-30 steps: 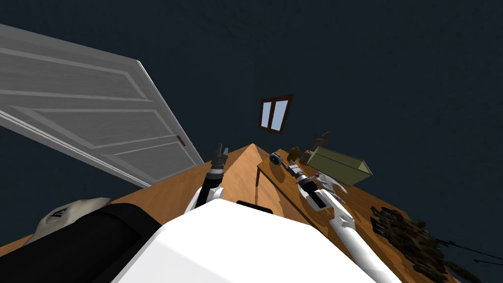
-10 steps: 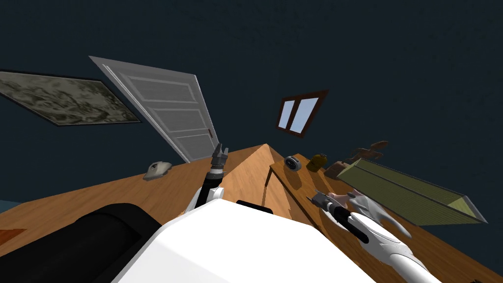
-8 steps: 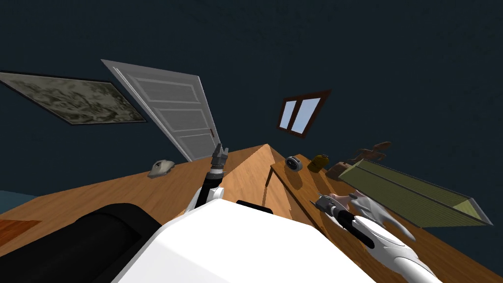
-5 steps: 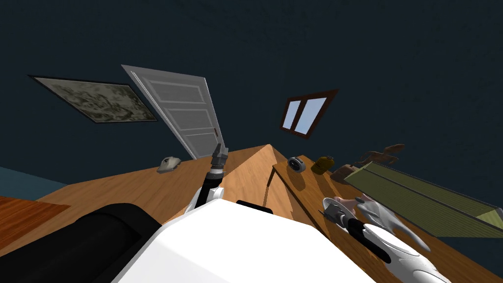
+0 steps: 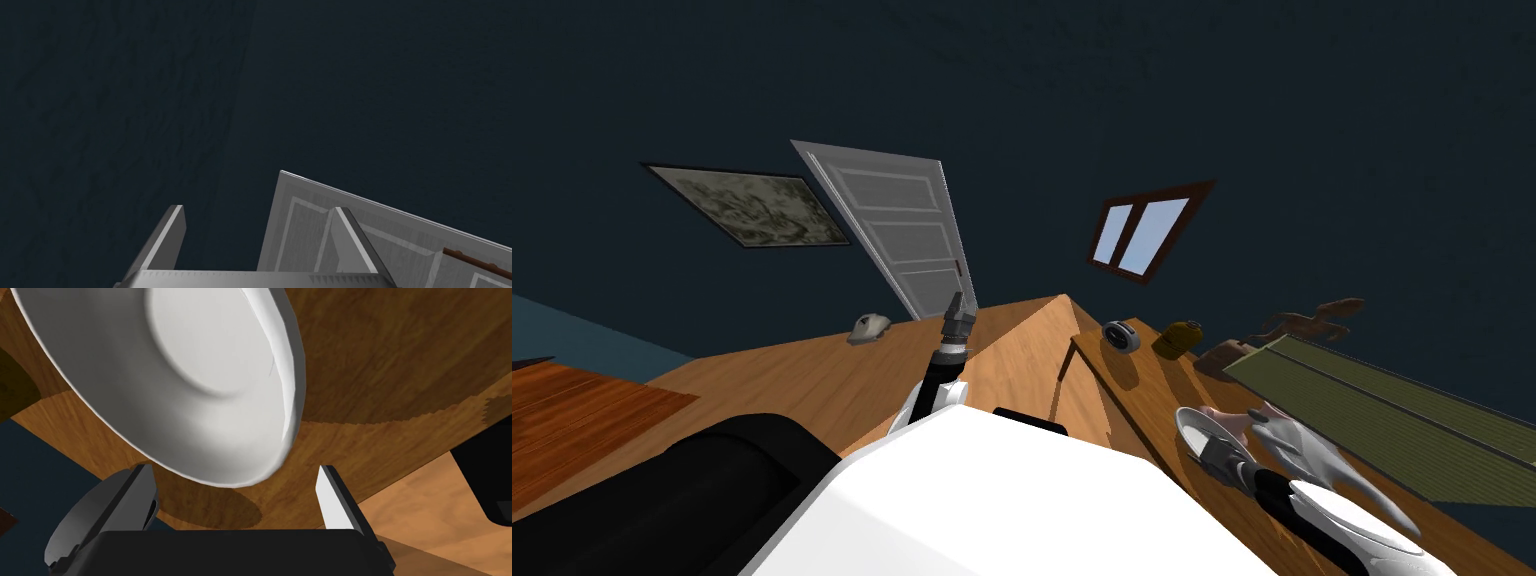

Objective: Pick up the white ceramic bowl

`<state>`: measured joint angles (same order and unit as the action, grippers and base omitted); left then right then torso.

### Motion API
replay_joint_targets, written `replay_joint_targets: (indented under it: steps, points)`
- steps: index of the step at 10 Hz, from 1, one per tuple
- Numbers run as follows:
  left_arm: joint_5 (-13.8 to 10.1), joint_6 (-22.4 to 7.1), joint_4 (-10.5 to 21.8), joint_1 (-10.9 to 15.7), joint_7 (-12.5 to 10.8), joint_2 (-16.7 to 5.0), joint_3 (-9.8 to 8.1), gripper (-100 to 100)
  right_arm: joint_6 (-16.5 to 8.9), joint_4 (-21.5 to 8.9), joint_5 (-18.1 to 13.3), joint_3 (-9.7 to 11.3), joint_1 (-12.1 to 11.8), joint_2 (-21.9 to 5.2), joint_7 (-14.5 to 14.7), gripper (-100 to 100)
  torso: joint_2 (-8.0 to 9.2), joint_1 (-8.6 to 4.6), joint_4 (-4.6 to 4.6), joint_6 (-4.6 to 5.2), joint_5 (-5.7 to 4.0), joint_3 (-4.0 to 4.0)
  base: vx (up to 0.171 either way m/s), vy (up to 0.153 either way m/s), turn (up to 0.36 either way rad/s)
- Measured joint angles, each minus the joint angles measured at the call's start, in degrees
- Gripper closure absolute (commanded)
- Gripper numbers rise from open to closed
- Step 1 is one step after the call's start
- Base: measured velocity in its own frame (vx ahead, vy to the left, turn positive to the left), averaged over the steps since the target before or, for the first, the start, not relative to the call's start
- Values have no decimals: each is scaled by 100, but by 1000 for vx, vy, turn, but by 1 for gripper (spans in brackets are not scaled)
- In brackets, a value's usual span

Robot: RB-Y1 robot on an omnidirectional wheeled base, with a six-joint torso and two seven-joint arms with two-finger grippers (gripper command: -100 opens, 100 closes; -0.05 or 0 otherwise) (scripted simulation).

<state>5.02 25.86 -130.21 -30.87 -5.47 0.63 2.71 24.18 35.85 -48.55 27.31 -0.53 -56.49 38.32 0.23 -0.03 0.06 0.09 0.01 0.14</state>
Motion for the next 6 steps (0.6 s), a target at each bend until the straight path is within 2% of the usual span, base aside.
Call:
replay_joint_targets:
  steps: [1, 2, 4, 6]
  points:
    - [0, 0, 0, 0, 0, 0, 0, 0, 4, -289, -26, 2, 54, 83, 84, -100, -3, -1, -1, -2, -2, -2, -34, 9, 139]
    - [0, 0, 0, 0, 0, 0, 0, 0, -49, -183, -91, 149, -72, -73, -5, -100, -1, 0, 0, -1, 1, -1, -23, 3, 20]
    - [0, 0, 0, 0, 0, 0, 0, 0, -79, -270, -161, 275, -86, -117, -80, -100, -7, 0, -2, 0, -1, -4, -15, 6, 37]
    - [0, 0, 0, 0, 0, 0, 0, 0, 5, -538, -176, 266, -32, -47, 52, -100, -11, -1, -3, -1, -1, -7, -4, 2, 21]
